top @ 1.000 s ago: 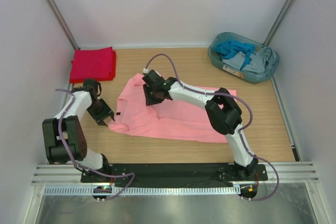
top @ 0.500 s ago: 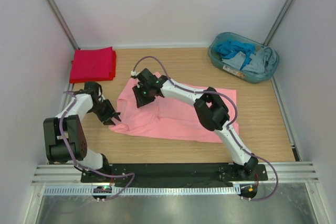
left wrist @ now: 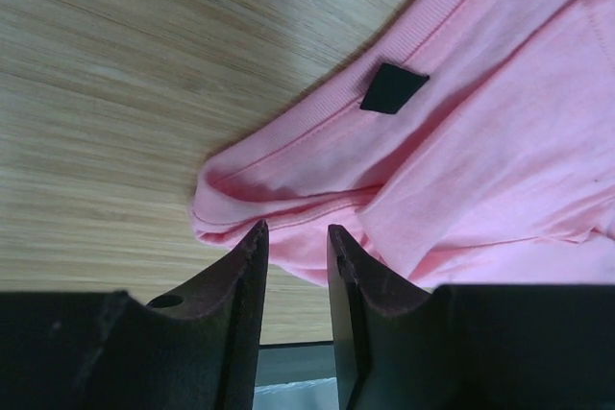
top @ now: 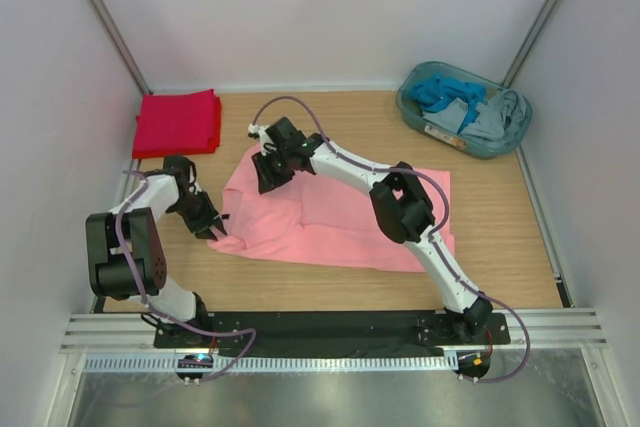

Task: Fold and stack the t-shirts
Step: Fold the tshirt

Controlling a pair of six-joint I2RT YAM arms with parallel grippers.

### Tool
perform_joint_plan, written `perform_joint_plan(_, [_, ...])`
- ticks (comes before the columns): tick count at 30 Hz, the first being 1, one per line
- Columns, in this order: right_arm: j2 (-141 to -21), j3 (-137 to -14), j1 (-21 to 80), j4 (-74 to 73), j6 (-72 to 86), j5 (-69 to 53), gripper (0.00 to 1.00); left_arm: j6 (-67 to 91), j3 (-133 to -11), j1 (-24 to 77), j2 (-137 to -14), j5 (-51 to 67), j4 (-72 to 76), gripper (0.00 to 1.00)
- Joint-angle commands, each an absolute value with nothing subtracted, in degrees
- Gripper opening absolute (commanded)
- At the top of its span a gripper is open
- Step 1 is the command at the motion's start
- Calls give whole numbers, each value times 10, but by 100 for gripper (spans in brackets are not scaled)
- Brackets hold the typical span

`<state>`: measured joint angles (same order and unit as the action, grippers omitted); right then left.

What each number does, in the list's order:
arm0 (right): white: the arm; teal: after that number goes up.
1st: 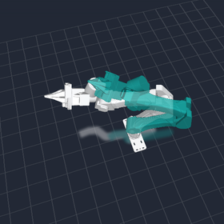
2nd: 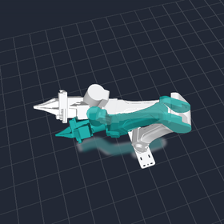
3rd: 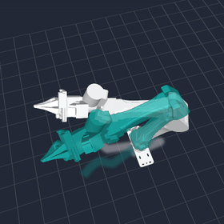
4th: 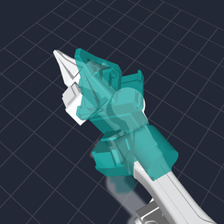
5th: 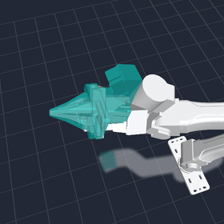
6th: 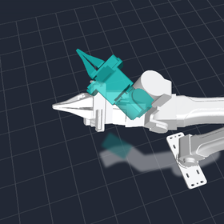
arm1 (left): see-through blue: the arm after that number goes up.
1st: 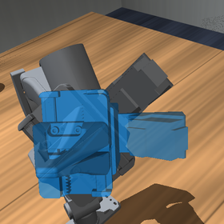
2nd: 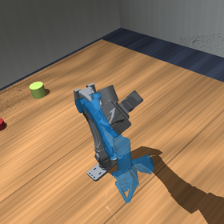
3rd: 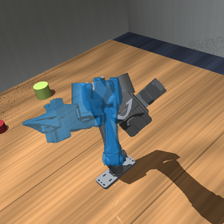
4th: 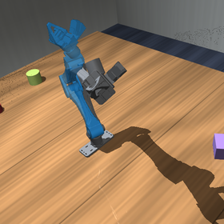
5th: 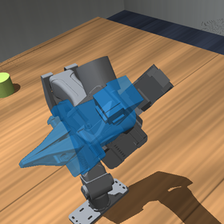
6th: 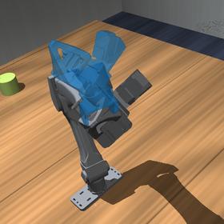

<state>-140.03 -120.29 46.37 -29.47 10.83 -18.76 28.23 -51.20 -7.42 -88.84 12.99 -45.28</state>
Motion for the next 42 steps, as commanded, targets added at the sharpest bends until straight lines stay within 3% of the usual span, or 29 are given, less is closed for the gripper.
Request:
perform_joint_plan(1, [-1413,-1239,462,-273,90,-226,39,278,-530,-77,-905,125,-456,32])
perform_joint_plan(24, [-1455,-1258,449,-241,120,-304,39,260,-543,-76,-924,163,-483,36])
perform_joint_plan(42, [-1455,-1266,455,-250,99,-291,37,258,-576,-52,-969,86,-514,35])
